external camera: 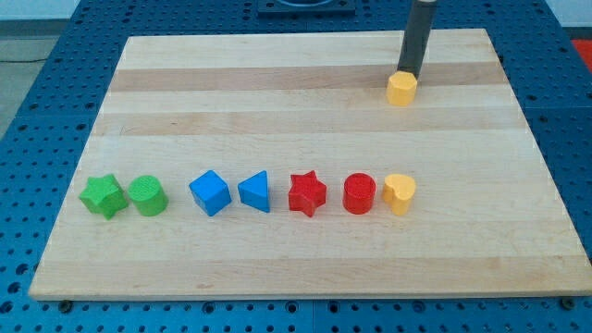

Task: Move yellow hexagon right to the yellow heart

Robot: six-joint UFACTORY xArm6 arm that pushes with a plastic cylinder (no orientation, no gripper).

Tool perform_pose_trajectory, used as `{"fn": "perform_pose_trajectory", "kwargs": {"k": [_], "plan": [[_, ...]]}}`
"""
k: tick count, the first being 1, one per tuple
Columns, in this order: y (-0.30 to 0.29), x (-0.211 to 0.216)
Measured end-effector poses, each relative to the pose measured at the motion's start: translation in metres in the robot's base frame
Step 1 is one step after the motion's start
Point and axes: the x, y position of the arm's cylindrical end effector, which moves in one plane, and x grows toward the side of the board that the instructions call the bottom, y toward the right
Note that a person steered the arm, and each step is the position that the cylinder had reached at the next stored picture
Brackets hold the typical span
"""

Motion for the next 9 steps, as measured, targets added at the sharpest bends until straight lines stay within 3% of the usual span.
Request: {"fn": "perform_pose_trajectory", "kwargs": {"k": [2,5,9], "plan": [[-0.012,0.045],[-0.075,0.056],[-0.056,0.124]]}}
